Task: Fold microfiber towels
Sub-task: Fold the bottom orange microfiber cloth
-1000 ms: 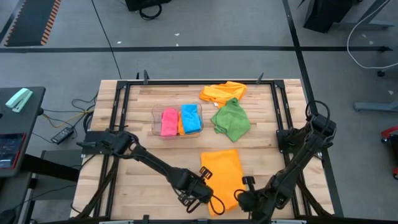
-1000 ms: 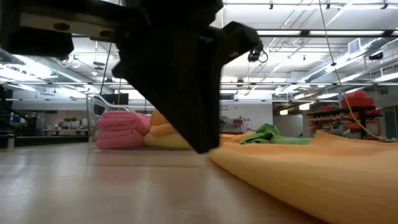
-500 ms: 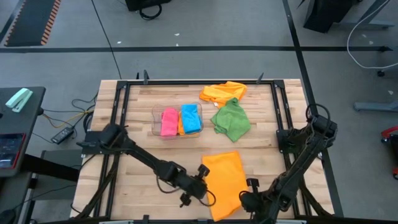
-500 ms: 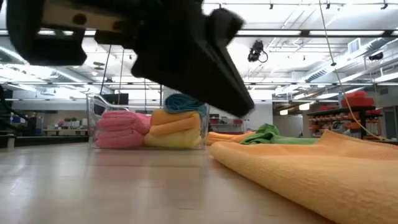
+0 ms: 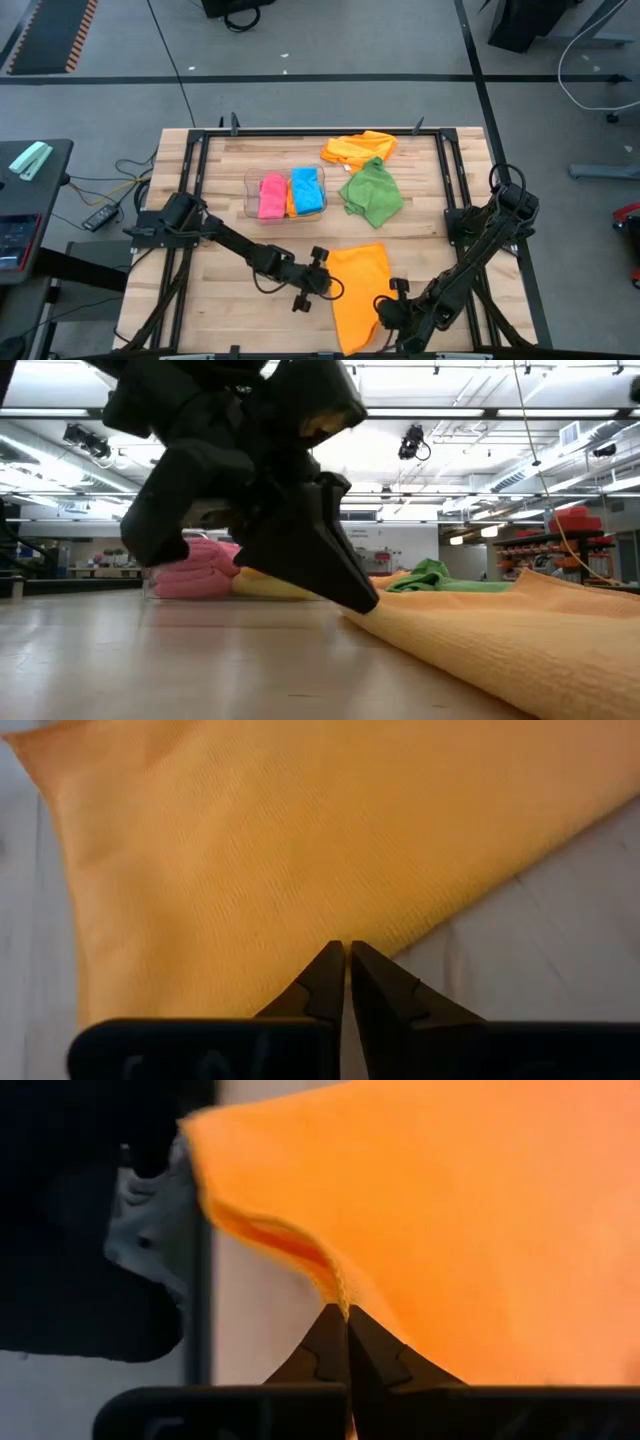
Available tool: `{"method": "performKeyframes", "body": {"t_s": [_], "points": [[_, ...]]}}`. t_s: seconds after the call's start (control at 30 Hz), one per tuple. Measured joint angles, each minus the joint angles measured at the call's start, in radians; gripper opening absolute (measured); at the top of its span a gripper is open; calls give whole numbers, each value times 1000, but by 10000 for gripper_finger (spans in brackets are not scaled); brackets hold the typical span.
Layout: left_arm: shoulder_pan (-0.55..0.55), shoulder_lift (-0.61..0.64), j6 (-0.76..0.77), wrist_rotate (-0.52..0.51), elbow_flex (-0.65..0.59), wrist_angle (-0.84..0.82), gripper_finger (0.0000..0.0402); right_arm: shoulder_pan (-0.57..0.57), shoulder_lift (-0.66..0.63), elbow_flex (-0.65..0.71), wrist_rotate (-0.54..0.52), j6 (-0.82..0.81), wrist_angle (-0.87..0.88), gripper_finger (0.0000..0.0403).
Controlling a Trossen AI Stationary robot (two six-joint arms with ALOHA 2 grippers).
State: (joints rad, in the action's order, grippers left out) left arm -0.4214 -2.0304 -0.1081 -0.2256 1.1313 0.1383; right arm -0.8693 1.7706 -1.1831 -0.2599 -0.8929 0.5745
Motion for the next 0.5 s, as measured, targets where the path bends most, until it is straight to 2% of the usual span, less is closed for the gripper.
{"method": "performKeyframes", "body": {"t_s": [0.27, 0.5], "points": [[-1, 0, -7, -3, -11, -9, 30, 33, 0, 43, 55, -95, 5, 0], [-1, 0, -8, -3, -11, -11, 35, 45, 0, 43, 39, -151, 46, 0]]}}
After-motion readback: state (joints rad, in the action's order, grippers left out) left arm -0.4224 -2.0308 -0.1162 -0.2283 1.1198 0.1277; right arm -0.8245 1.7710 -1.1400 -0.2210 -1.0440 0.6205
